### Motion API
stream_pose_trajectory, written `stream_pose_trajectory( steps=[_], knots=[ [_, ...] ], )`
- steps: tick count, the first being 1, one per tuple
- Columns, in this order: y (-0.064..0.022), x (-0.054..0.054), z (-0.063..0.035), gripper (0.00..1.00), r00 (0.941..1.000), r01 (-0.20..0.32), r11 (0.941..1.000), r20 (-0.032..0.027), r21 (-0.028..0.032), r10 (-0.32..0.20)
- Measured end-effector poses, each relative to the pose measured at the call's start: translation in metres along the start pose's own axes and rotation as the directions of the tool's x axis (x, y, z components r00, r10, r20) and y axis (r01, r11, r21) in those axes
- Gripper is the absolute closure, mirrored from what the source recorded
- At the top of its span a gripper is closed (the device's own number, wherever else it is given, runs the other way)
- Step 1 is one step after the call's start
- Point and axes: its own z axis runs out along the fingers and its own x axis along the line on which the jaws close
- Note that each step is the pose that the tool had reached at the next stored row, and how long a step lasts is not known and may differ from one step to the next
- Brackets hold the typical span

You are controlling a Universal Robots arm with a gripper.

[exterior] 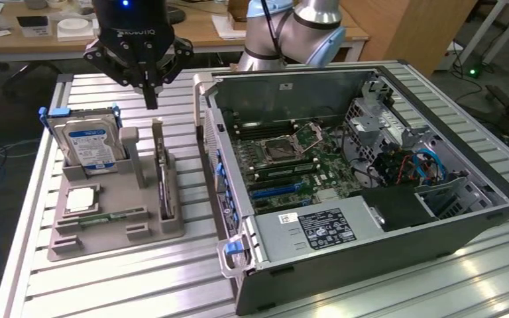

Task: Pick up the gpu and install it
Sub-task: 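Reach for the gpu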

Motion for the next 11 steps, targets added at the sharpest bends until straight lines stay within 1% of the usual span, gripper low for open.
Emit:
stream_pose_trajectory(
  steps=[11],
  knots=[
    [-0.0013, 0.0101, -0.0003, 0.89, 1.0, 0.0, 1.0, 0.0, 0.0, 0.0]
  ],
)
